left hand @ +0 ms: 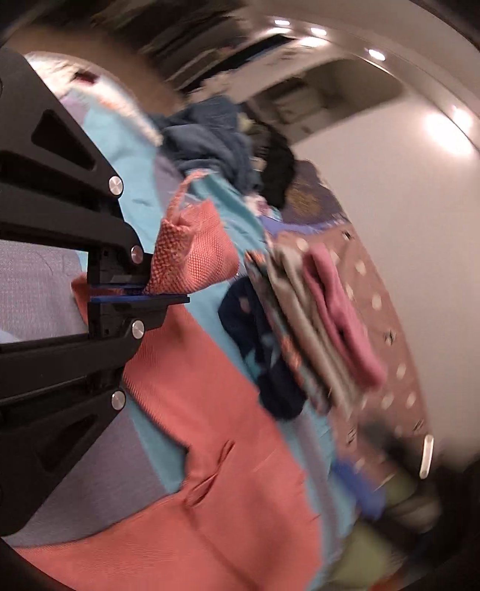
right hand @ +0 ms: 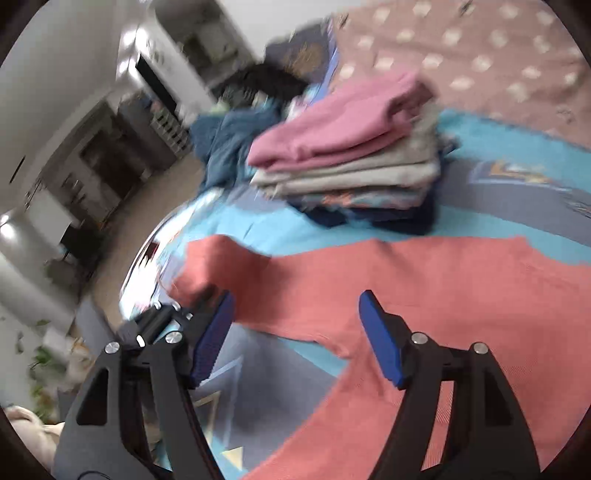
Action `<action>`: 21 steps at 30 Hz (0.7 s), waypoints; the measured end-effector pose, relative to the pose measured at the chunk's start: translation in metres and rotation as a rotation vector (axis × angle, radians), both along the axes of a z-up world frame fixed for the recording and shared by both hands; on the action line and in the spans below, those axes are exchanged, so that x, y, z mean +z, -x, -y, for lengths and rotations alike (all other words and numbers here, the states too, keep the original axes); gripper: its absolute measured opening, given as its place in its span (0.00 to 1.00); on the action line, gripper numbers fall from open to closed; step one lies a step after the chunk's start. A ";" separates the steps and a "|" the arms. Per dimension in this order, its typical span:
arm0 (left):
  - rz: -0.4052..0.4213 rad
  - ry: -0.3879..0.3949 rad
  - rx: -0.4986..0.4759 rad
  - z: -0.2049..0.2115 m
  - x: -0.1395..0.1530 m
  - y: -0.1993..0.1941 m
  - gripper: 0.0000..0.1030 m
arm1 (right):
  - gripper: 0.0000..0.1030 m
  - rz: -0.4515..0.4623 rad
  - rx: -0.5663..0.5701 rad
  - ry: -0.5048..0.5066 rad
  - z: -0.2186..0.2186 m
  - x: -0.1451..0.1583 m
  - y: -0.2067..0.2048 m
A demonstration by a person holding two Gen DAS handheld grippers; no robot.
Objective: Fold small clothes
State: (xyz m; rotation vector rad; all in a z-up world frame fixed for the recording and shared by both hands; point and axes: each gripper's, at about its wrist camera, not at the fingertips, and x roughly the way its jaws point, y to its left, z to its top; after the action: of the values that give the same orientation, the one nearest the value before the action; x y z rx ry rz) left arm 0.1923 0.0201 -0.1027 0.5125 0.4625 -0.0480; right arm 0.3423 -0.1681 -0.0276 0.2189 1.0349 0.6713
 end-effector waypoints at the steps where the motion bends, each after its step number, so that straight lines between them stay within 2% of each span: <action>1: 0.001 -0.064 -0.029 0.013 -0.005 0.004 0.02 | 0.69 -0.052 0.042 -0.003 -0.008 -0.005 -0.009; 3: 0.023 -0.177 -0.069 0.032 -0.015 0.013 0.02 | 0.69 -0.133 0.101 0.023 -0.025 -0.016 -0.025; 6: 0.042 -0.327 -0.130 0.056 -0.029 0.022 0.02 | 0.69 -0.218 0.116 0.106 -0.045 -0.038 -0.040; 8: 0.059 -0.407 -0.163 0.067 -0.038 0.028 0.02 | 0.69 -0.314 0.100 0.079 -0.049 -0.054 -0.047; 9: 0.070 -0.457 -0.184 0.073 -0.043 0.031 0.02 | 0.69 -0.396 0.080 0.045 -0.048 -0.066 -0.052; 11: 0.088 -0.534 -0.223 0.082 -0.051 0.038 0.02 | 0.69 -0.477 0.075 0.003 -0.047 -0.077 -0.055; 12: 0.095 -0.574 -0.245 0.086 -0.056 0.041 0.02 | 0.69 -0.494 0.077 0.024 -0.049 -0.081 -0.055; 16: 0.113 -0.686 -0.298 0.093 -0.069 0.049 0.02 | 0.69 -0.463 0.094 0.106 -0.052 -0.079 -0.047; 21: 0.119 -0.732 -0.309 0.095 -0.072 0.053 0.02 | 0.69 -0.431 0.108 0.242 -0.057 -0.083 -0.035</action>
State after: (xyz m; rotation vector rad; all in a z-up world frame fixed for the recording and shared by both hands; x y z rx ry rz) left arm 0.1394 -0.0747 -0.1747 1.2973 0.2688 -0.1465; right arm 0.3769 -0.1115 -0.1102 0.0978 1.5389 0.6015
